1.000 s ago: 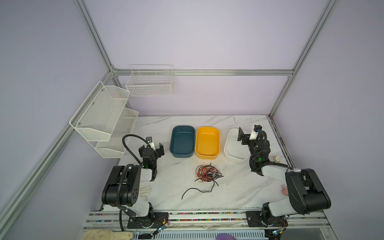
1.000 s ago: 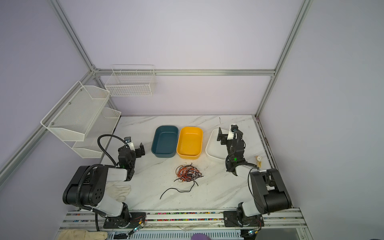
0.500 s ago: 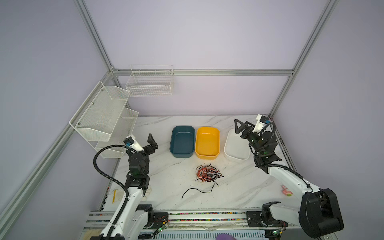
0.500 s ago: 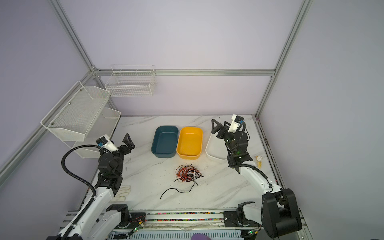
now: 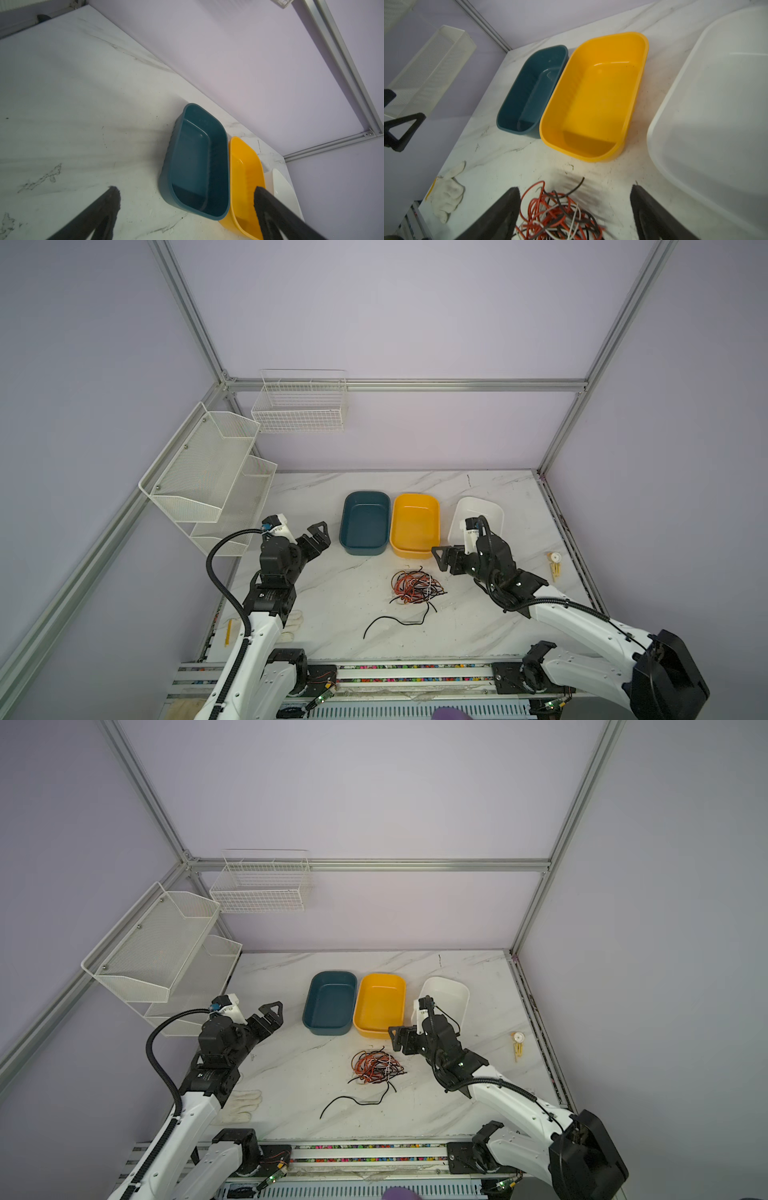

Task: Untangle the cables
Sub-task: 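Move both grippers down onto the tangled red and black wire pile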

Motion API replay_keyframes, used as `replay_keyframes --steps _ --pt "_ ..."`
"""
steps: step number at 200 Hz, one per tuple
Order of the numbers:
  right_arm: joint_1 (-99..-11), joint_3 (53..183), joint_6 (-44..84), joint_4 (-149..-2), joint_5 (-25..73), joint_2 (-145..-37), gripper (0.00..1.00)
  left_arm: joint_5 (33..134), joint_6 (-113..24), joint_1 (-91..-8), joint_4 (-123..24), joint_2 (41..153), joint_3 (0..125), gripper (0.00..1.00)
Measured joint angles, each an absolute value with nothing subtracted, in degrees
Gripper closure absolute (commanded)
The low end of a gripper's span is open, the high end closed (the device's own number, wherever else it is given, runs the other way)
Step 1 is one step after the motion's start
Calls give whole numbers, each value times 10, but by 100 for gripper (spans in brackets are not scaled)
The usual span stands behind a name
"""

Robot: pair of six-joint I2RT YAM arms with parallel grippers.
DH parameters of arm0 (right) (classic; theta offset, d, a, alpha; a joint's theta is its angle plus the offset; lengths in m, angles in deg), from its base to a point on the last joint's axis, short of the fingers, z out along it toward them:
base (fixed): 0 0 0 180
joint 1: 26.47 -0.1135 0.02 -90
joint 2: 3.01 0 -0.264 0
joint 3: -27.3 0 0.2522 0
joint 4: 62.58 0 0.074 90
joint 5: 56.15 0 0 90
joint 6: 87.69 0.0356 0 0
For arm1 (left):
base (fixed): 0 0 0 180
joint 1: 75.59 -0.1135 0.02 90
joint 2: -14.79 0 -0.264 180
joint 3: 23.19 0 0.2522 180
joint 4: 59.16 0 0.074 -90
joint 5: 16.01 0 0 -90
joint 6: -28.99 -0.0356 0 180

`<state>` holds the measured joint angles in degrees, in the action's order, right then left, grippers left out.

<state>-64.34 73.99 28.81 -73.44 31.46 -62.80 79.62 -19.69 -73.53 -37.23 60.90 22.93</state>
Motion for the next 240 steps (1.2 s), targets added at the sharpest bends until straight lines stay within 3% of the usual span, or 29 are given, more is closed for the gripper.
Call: replay_keyframes --steps 72,134,240 --pt "-718 663 371 -801 350 -522 42 744 -202 -561 -238 672 270 0" --pt "-817 661 423 -783 402 -624 44 727 -201 -506 -189 724 273 0" --pt "-827 738 417 -814 531 -693 52 720 -201 -437 -178 788 278 1"
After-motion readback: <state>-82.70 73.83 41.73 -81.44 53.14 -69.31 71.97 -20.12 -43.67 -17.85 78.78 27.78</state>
